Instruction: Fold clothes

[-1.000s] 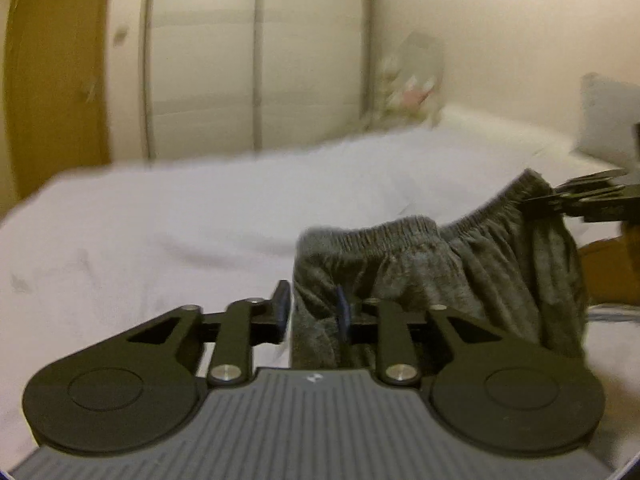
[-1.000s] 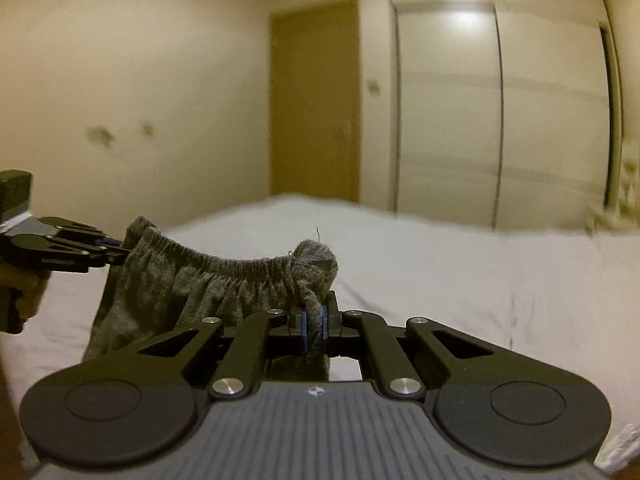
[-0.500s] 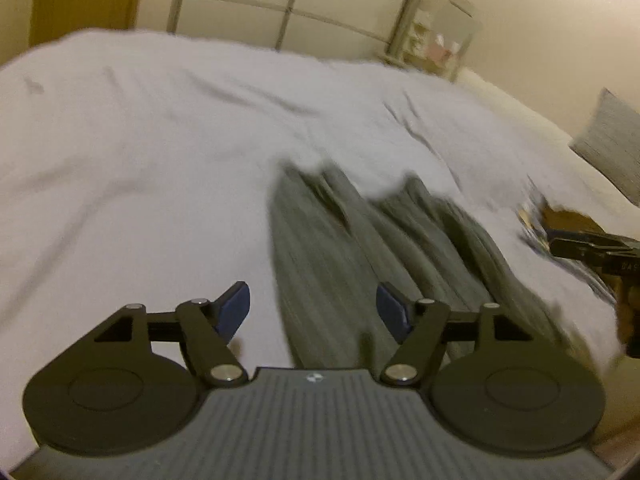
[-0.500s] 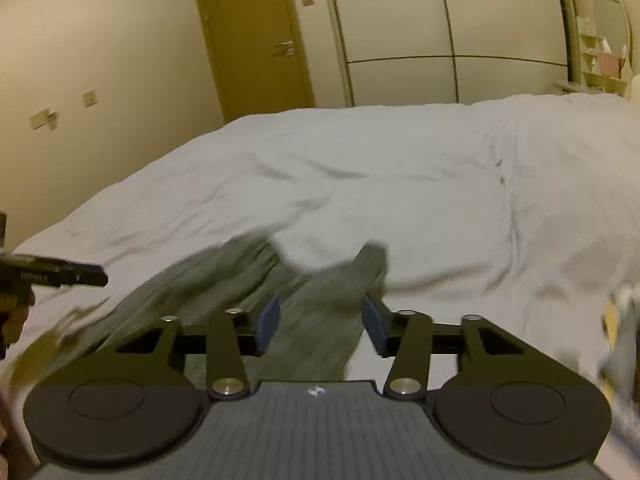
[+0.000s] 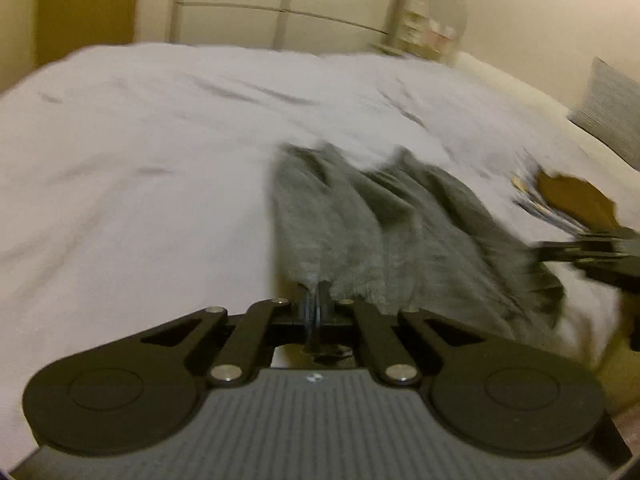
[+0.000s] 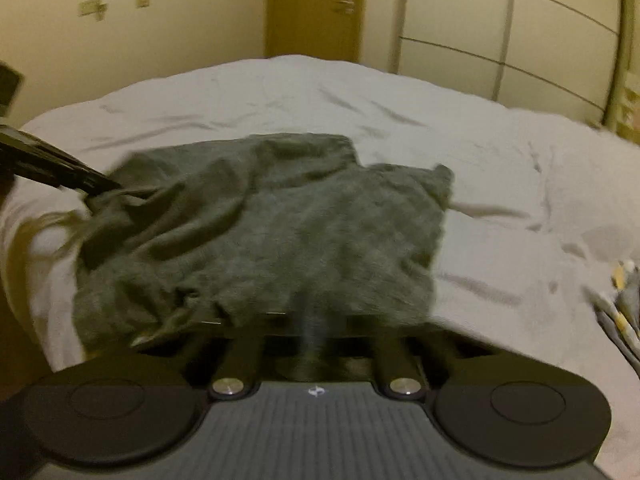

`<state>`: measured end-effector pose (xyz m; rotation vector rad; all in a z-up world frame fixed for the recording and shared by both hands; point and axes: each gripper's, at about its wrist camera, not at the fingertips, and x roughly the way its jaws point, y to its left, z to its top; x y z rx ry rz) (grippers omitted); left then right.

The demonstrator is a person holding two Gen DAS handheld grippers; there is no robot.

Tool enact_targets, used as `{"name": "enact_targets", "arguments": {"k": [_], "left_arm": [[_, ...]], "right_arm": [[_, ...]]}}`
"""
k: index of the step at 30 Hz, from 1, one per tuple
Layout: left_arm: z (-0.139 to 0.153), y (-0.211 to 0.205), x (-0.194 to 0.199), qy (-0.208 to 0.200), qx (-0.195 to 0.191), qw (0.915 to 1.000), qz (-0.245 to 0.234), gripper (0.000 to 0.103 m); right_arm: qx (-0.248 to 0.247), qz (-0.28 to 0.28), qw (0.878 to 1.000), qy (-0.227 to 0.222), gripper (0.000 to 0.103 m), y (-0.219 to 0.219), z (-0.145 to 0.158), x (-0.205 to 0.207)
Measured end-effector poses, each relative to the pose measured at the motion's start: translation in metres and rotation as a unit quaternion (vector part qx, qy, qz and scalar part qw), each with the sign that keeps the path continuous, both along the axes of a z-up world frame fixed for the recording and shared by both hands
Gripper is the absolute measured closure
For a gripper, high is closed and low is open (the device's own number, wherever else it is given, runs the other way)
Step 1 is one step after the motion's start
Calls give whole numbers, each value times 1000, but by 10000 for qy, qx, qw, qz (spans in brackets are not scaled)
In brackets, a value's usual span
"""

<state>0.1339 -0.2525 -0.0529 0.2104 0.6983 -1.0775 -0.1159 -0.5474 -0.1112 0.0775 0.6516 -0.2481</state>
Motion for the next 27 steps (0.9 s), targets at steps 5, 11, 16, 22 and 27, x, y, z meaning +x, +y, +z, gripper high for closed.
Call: {"name": "enact_targets", "arguments": {"k": [5, 11, 16, 22, 27], "left_arm": [[-2, 18, 33, 48, 153, 9993, 351, 102], [-24, 11, 25, 222, 358, 9986, 324, 102], [-32, 14, 28, 323, 371, 9977, 456, 102], [-29, 25, 32, 447, 274, 9967, 617, 98], [-13, 37, 30, 413, -34, 9973, 599, 83]], "right_arm": [[-5, -1093, 9930, -454, 103, -42, 28, -51], [396, -1233, 9904, -474, 86, -48, 19, -65], [-97, 146, 9994, -296, 67, 25, 14, -29], [-847, 615, 9941, 270, 72, 64, -18, 29], [-414, 219, 9989, -65, 102, 40, 8, 4]]}}
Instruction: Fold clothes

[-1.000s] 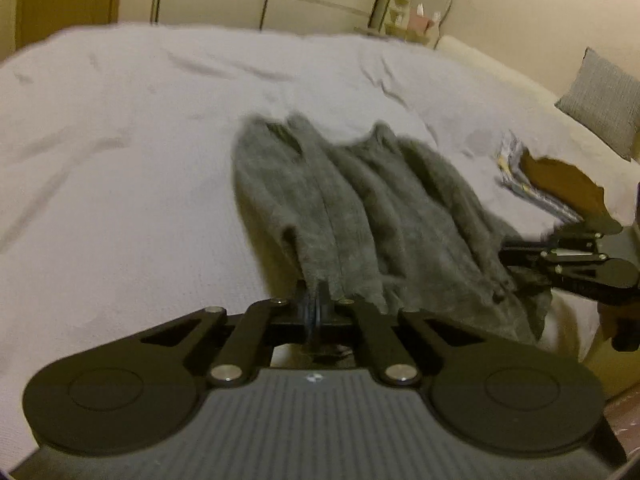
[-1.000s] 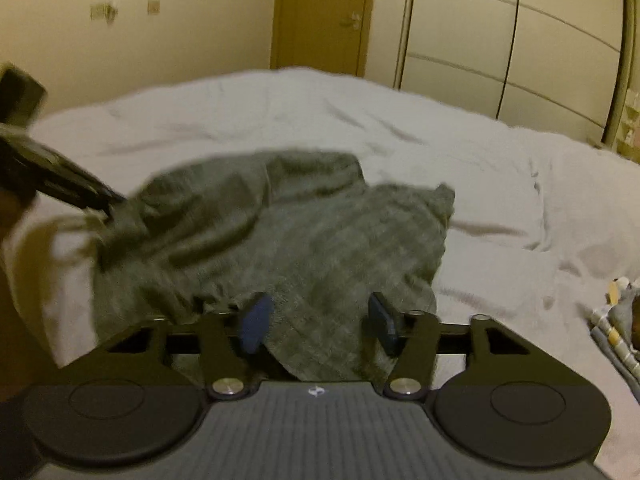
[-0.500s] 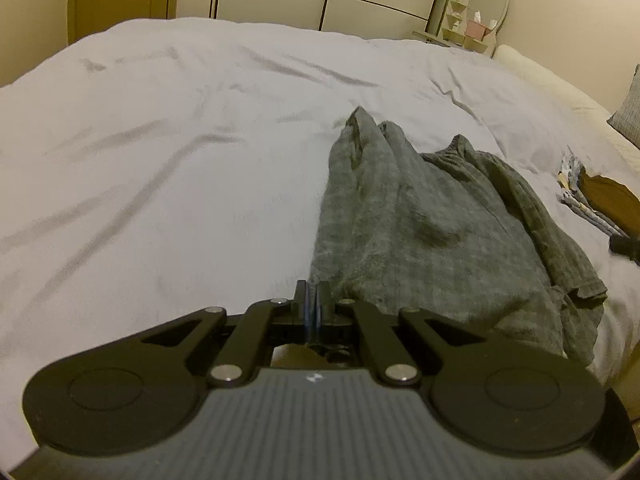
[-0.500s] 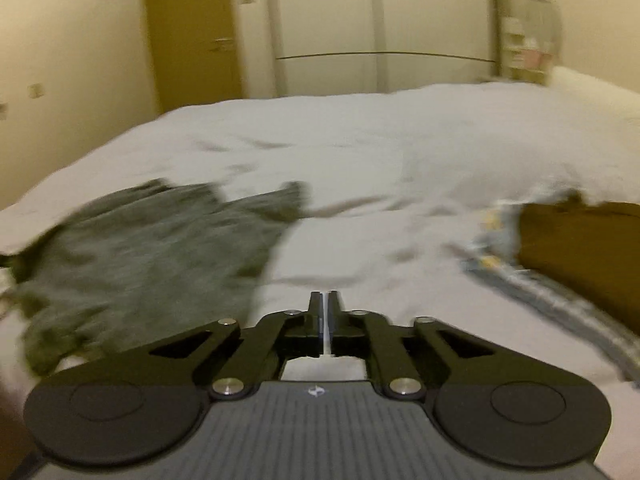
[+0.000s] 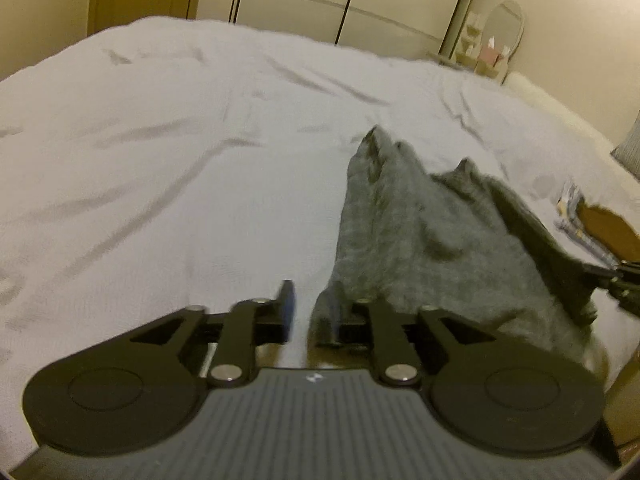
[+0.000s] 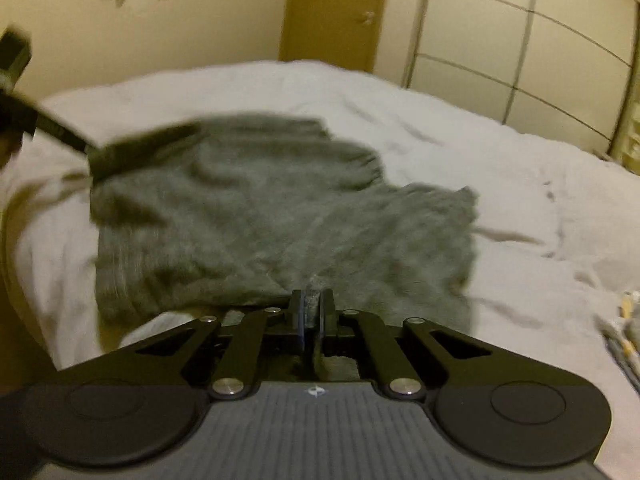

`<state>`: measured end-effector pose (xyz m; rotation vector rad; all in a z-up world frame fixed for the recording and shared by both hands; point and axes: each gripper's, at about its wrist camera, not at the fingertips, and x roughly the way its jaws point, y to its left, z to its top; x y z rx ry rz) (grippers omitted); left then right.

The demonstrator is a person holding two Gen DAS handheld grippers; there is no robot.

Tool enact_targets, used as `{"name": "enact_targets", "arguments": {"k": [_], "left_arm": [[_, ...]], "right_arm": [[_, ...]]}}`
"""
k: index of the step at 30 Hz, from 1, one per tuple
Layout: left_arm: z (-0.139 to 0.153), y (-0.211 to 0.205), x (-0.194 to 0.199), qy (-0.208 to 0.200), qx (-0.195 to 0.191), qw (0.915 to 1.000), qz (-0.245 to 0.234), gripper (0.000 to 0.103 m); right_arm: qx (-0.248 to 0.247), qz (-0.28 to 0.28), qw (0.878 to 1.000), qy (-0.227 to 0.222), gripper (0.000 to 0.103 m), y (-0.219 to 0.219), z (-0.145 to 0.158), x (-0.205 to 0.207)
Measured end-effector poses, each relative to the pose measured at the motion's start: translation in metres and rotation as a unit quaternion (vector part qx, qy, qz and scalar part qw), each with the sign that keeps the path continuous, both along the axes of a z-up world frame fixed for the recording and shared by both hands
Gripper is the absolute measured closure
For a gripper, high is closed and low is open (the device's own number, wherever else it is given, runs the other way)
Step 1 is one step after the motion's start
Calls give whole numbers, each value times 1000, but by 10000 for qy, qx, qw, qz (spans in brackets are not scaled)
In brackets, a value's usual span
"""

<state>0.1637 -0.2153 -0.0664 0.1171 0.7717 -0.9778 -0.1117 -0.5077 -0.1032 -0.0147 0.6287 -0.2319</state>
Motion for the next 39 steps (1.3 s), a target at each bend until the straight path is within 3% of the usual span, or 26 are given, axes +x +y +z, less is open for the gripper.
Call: {"name": "enact_targets", "arguments": {"k": [3, 8, 13, 14, 16, 18, 20, 22, 27, 32, 34, 36, 39], "left_arm": [[7, -4, -8, 3, -197, 9997, -114, 74], [0, -31, -25, -136, 23, 9985, -526, 65], [-15, -46, -29, -269, 383, 9970, -618, 65], [-16, -46, -30, -274, 409, 9968, -633, 66], [-17, -46, -29, -257, 448, 9966, -649, 67], [-19, -45, -28, -221, 478, 9964, -660, 74], [-20, -45, -25, -167, 498, 9962, -695, 97], [-19, -42, -24, -155, 474, 9964, -687, 101], [-8, -19, -13, -249, 378, 9984, -328, 101], [-8, 8, 13, 67, 253, 9995, 185, 100], [-11, 11, 18, 65, 384, 9989, 265, 99], [-11, 12, 24, 113, 308, 9988, 359, 94], [-5, 4, 33, 111, 99, 9994, 300, 77]], "right_arm": [[429, -424, 9972, -436, 101, -33, 24, -35], [339, -1521, 9838, -890, 101, -84, 45, -88], [825, -2856, 9533, -533, 99, -141, 17, -129], [807, -3079, 9472, -388, 93, -145, 11, -132], [811, -3230, 9421, -396, 92, -143, 8, -140], [852, -3052, 9470, -522, 91, -133, 9, -141], [792, -2750, 9565, -566, 88, -119, 11, -134], [834, -2478, 9633, -614, 82, -108, 13, -125], [1032, -1983, 9723, -677, 78, -86, 15, -107], [1139, -1688, 9769, -648, 78, -70, 17, -93], [1141, -1523, 9794, -682, 77, -67, 22, -84], [1135, -1288, 9826, -711, 73, -65, 27, -69], [970, -720, 9900, -724, 63, -70, 34, -31]]}}
